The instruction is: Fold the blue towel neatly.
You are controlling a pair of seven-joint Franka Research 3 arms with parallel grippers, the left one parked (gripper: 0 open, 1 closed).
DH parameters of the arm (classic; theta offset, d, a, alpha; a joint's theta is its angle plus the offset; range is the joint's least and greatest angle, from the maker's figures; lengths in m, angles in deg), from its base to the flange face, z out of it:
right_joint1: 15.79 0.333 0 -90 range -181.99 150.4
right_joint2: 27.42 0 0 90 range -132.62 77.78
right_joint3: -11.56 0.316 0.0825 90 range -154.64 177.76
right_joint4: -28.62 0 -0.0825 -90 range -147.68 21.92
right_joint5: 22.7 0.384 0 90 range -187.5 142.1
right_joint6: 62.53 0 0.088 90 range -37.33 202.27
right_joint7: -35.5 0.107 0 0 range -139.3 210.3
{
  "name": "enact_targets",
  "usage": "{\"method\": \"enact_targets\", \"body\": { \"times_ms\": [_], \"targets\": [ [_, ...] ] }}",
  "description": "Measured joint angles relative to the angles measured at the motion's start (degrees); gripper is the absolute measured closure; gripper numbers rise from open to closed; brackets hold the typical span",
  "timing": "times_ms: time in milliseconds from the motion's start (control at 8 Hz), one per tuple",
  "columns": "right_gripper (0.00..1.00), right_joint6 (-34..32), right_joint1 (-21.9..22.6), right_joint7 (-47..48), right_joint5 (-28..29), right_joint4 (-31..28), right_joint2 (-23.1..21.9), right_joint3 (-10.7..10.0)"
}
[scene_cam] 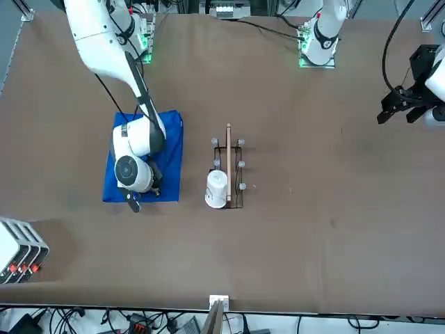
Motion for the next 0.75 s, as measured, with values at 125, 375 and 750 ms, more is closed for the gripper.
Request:
{"method": "enact_targets", "body": {
  "times_ms": [125, 375, 750],
  "targets": [
    [0.97, 0.02, 0.02, -0.03, 0.0, 0.06, -0.44, 0.0],
    [0.97, 0.07, 0.33, -0.1, -0.01, 0.76, -1.28, 0.09],
    [0.97, 0.18, 1.16, -0.38, -0.03, 3.03, -1.83, 0.56]
  ]
}}
